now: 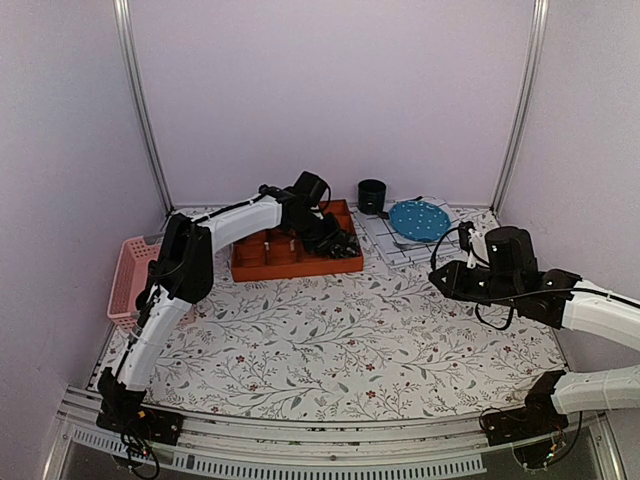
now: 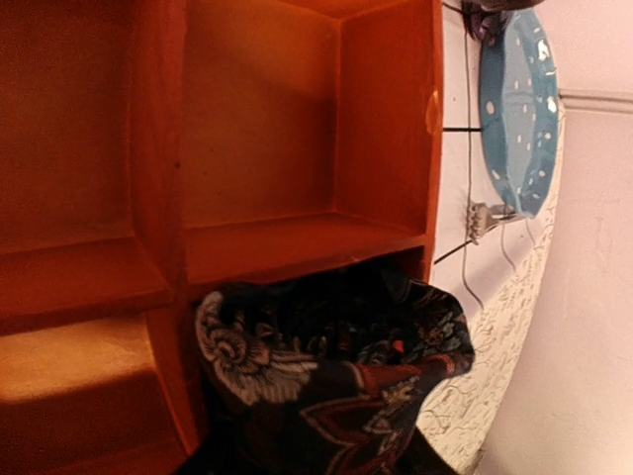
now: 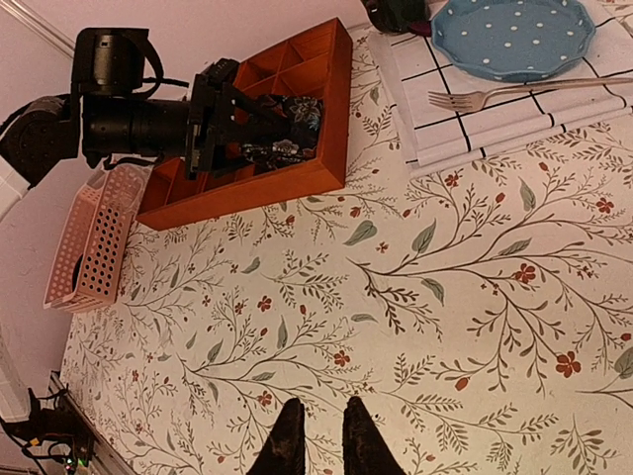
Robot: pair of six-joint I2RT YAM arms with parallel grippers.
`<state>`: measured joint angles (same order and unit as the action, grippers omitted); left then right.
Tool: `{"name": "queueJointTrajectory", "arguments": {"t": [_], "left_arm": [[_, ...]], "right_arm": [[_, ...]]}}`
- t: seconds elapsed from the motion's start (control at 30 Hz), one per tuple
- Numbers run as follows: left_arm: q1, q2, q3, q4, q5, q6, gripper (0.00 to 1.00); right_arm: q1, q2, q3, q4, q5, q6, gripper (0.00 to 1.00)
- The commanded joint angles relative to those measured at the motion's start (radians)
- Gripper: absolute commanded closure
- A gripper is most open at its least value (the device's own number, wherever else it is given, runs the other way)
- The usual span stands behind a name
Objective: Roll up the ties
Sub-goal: Place the tie in the storage box, then reset both arms
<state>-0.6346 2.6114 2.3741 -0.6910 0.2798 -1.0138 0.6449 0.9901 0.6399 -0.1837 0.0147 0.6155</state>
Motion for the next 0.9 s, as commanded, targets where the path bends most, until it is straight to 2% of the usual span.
{"name": "queueJointTrajectory", "arguments": {"t": [0.0, 0.1, 0.23, 0.33, 0.77, 0.87], "left_arm": [[-0.010, 0.003, -0.002, -0.003, -0.004, 0.019, 0.54], [-0.008, -0.036, -0.020, 0.005, -0.017, 0.031, 0.37], [-0.004, -0.099, -0.078, 0.032, -0.019, 0.033, 0.20], [-0.002, -0.132, -0.102, 0.033, -0.019, 0.041, 0.01], [0.001, -0.318, -0.249, 0.102, -0.022, 0.086, 0.00], [0.001, -0.419, -0.322, 0.142, -0.046, 0.117, 0.00]], "right_arm": [[-0.007, -0.039, -0.013, -0.014, 0.013, -0.005, 0.86], [-0.009, -0.035, -0.005, -0.013, 0.010, -0.007, 0.86], [-0.014, -0.033, 0.002, -0.012, 0.007, -0.009, 0.86], [-0.014, -0.033, 0.008, -0.013, 0.010, -0.011, 0.86], [-0.017, -0.011, 0.051, -0.018, 0.020, -0.023, 0.85], [-0.017, -0.007, 0.067, -0.021, 0.046, -0.029, 0.79]]}}
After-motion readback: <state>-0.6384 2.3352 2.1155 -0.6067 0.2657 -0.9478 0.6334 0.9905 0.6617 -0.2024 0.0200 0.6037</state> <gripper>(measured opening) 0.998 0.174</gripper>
